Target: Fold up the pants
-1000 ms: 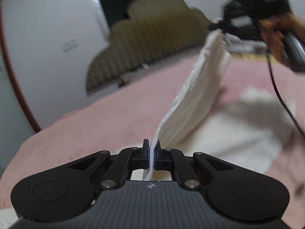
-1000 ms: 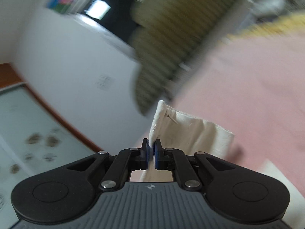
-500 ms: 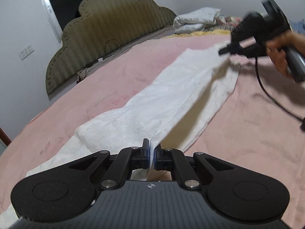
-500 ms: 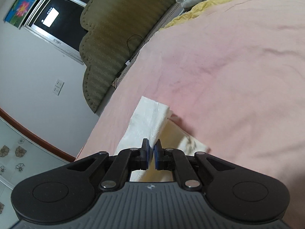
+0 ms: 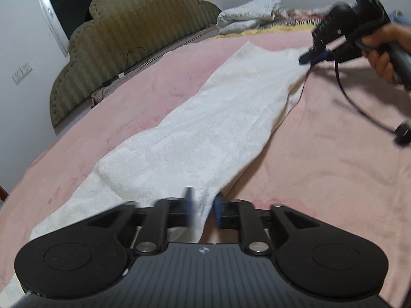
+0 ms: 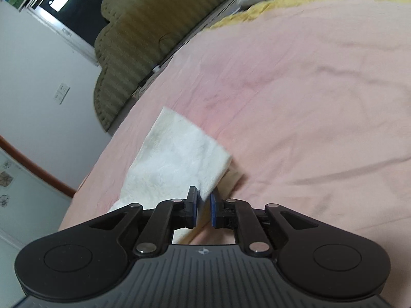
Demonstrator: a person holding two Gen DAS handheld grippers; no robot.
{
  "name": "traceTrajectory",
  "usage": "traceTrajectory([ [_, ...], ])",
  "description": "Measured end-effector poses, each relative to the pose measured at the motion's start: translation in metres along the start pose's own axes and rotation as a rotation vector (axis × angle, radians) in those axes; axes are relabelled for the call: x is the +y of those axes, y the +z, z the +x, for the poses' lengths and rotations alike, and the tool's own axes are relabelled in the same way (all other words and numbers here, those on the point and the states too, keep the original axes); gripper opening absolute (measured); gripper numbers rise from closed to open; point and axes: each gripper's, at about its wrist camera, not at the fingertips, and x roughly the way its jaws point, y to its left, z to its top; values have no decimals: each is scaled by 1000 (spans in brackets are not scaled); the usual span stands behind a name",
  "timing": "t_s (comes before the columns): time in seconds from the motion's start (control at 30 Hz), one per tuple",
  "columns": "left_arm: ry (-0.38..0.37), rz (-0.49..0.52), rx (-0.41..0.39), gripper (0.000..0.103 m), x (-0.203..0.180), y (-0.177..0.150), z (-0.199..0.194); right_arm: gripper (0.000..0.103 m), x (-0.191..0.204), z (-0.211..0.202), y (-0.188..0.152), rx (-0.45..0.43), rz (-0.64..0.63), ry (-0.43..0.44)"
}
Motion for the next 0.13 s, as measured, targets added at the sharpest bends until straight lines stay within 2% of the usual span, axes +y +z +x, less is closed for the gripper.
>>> traceTrajectory([
  [0.07, -10, -52, -34, 49, 10, 3, -8, 14, -2, -9, -2, -28, 7, -22],
  [0.13, -22, -122, -54, 52, 21, 6, -13, 14, -8, -12, -5, -22, 47, -1],
])
